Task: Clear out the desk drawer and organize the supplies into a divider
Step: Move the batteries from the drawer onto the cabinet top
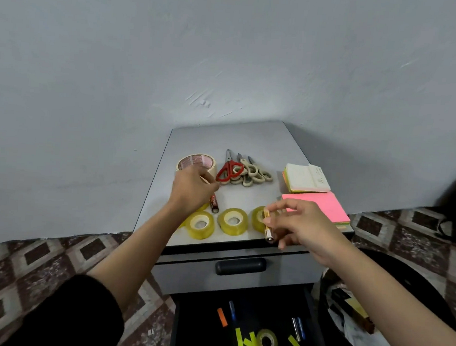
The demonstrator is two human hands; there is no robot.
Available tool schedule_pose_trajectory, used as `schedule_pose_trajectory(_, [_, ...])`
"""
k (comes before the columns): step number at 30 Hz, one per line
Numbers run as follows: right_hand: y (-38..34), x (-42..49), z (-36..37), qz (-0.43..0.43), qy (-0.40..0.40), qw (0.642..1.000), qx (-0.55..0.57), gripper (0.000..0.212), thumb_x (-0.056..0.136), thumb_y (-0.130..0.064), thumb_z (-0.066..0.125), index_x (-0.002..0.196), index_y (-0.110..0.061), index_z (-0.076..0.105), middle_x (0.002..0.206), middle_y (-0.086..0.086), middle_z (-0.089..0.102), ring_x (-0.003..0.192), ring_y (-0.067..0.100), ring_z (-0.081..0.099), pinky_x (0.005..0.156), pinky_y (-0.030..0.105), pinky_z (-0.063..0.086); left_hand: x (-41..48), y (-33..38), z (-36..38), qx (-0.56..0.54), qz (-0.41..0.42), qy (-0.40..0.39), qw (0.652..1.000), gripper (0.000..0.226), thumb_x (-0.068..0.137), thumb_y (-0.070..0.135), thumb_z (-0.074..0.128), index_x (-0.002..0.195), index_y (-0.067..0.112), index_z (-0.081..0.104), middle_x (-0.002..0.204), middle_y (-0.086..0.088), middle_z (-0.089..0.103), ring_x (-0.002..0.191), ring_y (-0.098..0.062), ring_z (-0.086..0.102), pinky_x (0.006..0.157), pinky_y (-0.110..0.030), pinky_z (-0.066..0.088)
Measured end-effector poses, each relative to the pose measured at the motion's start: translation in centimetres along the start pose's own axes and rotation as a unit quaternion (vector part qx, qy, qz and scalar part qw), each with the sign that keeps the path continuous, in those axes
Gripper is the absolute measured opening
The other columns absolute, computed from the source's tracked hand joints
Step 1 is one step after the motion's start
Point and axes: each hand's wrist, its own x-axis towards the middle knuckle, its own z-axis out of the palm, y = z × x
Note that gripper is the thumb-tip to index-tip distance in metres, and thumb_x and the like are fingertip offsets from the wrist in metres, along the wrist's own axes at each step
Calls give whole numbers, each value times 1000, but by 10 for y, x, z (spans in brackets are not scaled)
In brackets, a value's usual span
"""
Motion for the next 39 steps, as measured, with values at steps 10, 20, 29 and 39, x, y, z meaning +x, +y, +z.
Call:
schedule_pose_trajectory(10, [-27, 79, 61, -41, 59, 975, -211, 18, 76, -1, 72, 70, -12, 59, 69, 5, 60, 50, 15, 52, 38, 19, 42, -111, -56, -17, -301, -86, 63, 948, 12, 86, 13, 64, 75, 13, 67, 56, 4, 59, 48, 2, 51, 47, -11, 40])
schedule_pose_trajectory(20, [-9, 123, 90, 31, 104, 945, -307, 27, 77, -3, 72, 102, 5, 65, 70, 11, 64, 43, 13, 56, 35, 18, 41, -126, -105, 2, -350, -140, -15, 926, 13, 88, 6, 60, 76, 4, 65, 54, 2, 56, 46, -1, 50, 46, -14, 41])
schedule_pose_trajectory(29, [-8, 127, 90, -11, 129, 920, -370, 19, 80, -3, 65, 98, 3, 68, 79, 13, 68, 60, 16, 59, 54, 24, 50, -125, -115, 9, -398, -166, -11, 902, 16, 88, 1, 59, 73, 3, 61, 49, 3, 55, 43, -1, 50, 45, -14, 43])
schedule_pose_trajectory(39, [14, 4, 88, -153, 36, 969, -192, 22, 80, -5, 71, 63, -19, 65, 41, -15, 46, 39, -2, 37, 44, 10, 29, -147, -108, 21, -346, -140, -73, 925, 13, 88, 6, 60, 76, 9, 64, 63, -2, 59, 49, 0, 54, 50, -13, 46])
